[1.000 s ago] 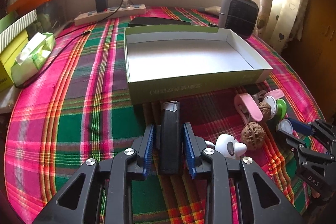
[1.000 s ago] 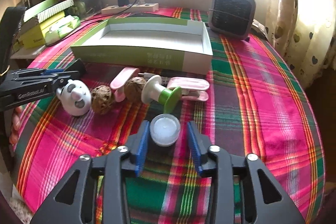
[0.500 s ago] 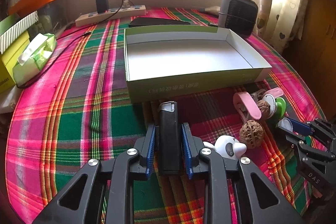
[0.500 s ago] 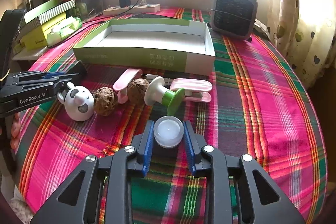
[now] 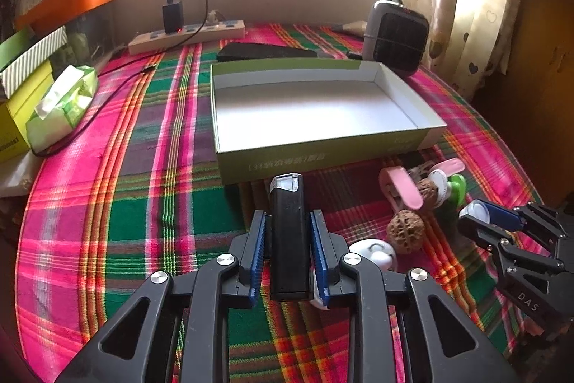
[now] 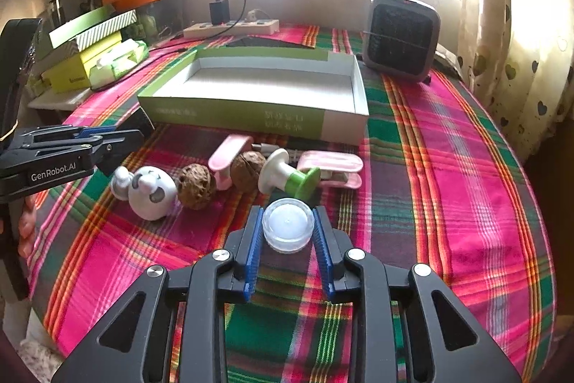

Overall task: Organize objects
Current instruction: 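Lift black block with left tool while right tool lifts white cup toward box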

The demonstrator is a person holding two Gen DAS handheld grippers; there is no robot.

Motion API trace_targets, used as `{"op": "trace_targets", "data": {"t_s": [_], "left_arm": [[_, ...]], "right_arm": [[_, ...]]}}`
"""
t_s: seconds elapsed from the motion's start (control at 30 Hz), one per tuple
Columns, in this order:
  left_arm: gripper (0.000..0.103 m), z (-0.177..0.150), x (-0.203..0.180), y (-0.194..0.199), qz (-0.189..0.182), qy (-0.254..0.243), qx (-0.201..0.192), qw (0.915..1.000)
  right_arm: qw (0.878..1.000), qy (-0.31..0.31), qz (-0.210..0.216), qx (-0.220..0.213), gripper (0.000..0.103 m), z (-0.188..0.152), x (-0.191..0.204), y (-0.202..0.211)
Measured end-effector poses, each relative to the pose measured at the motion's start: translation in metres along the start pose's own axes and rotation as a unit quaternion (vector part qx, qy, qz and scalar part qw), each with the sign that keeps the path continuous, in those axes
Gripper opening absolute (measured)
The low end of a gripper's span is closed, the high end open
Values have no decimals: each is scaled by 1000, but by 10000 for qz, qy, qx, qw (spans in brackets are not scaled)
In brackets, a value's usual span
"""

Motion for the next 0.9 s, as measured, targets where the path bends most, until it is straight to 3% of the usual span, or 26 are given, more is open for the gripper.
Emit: {"op": "trace_targets", "data": {"t_s": [0.43, 0.9], "left_arm": [[22, 28, 1, 11, -152, 34, -171, 9997], [22, 66, -2, -17, -273, 118, -106, 9995]], "right_arm": [[9995, 174, 218, -141, 29, 30, 7, 3], [9991, 44, 333, -274, 29, 89, -12, -19]]}}
Point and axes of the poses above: each gripper's, at about its wrist camera, not at the fingertips, and y roughly against the way its jaws point, x to its left, z to its top, the point moved 3 cm from there along -y, roughly the way its jaws point, and after that the axes turned 14 degrees about z, right-handed, at the moved point
